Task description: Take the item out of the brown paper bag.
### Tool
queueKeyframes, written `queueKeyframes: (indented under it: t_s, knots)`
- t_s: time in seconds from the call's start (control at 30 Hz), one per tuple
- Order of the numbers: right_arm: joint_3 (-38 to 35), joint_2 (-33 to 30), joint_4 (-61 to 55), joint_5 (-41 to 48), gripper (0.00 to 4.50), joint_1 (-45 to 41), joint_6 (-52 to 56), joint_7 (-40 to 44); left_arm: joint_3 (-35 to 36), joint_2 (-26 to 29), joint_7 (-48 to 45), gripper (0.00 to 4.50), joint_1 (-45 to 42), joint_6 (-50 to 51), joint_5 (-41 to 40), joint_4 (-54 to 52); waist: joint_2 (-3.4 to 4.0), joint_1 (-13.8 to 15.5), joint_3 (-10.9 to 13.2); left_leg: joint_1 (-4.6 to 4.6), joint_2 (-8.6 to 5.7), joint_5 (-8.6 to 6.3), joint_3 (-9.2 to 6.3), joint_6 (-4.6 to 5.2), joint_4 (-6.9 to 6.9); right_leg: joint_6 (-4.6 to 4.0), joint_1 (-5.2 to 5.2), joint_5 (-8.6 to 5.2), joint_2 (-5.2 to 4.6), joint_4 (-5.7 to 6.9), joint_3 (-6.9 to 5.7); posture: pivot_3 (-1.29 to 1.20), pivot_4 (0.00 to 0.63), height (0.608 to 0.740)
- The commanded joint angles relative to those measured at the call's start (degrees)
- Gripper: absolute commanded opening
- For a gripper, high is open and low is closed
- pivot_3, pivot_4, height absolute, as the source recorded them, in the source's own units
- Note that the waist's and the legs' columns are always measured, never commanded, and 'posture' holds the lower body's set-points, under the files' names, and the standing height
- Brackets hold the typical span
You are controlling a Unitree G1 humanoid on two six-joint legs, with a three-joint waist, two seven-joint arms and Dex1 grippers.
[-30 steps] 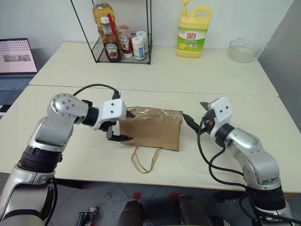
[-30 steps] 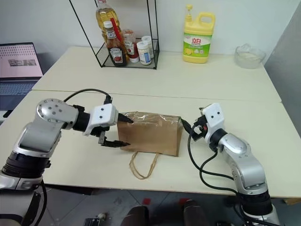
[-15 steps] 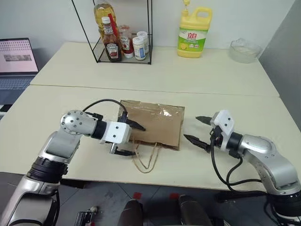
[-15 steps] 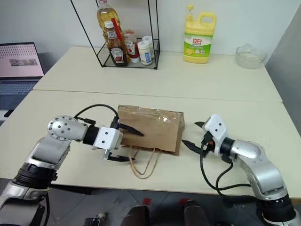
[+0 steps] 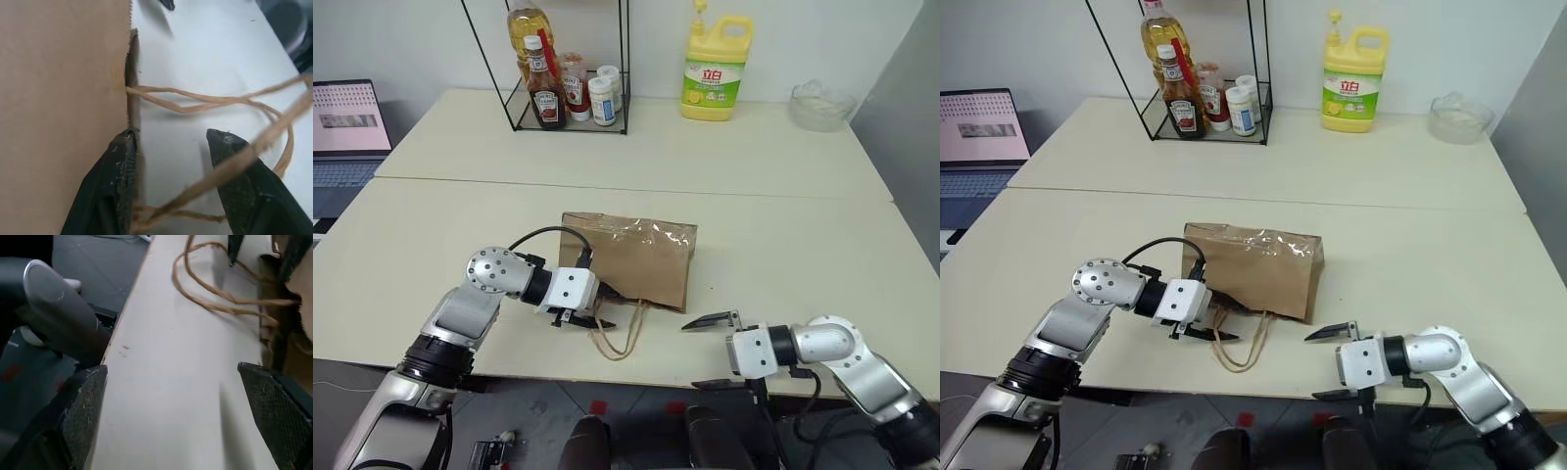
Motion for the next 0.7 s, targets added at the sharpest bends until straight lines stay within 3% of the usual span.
queueKeyframes:
  t_s: [0.03,0.1,0.27,0.4,0.7]
  knots:
    - [3.2,3.6,9.4,-4.7,4.50,-4.1,-11.3,-1.3,1.4,-0.3,1.4,1.62,0.0,7.0,-3.3,-2.5,0.00,0.0,0.0,0.01,0.02,0.00,-0.03,0.00,-0.01,0.00,0.01,0.00,0.02,0.00,-0.02,0.00,0.150,0.740]
    - [4.5,6.1,15.3,-6.0,4.50,-6.6,-14.9,-2.1,2.4,-0.8,2.6,1.37,-0.3,12.5,-5.5,-3.6,-0.06,0.1,0.0,0.03,0.02,0.00,-0.05,0.00,0.00,-0.01,0.05,0.00,0.02,0.01,-0.06,0.00,0.150,0.740]
    - [5.5,10.0,24.4,-7.5,4.50,-11.6,-19.9,-4.0,3.7,-0.3,4.0,0.05,-0.4,19.8,-8.5,-6.0,-0.13,-0.1,-0.1,0.32,0.05,0.00,-0.05,0.00,-0.01,-0.03,0.26,0.02,0.04,0.06,-0.02,0.00,0.150,0.740]
    - [6.3,12.2,29.6,-9.2,4.50,-14.9,-20.3,-5.4,4.7,0.6,4.8,0.05,0.4,24.8,-11.1,-8.6,-0.13,-0.2,-0.1,1.13,0.06,-0.01,-0.04,0.01,-0.13,-0.05,0.99,0.00,0.08,-0.03,0.05,0.00,0.150,0.740]
    - [9.8,12.6,30.4,-14.5,4.50,-17.0,-16.4,-5.7,4.7,3.4,3.8,0.05,2.8,29.8,-12.9,-12.2,-0.13,-0.3,-0.1,1.36,0.06,-0.02,-0.02,0.02,-0.13,-0.05,1.17,0.00,0.10,-0.04,0.15,0.00,0.150,0.740]
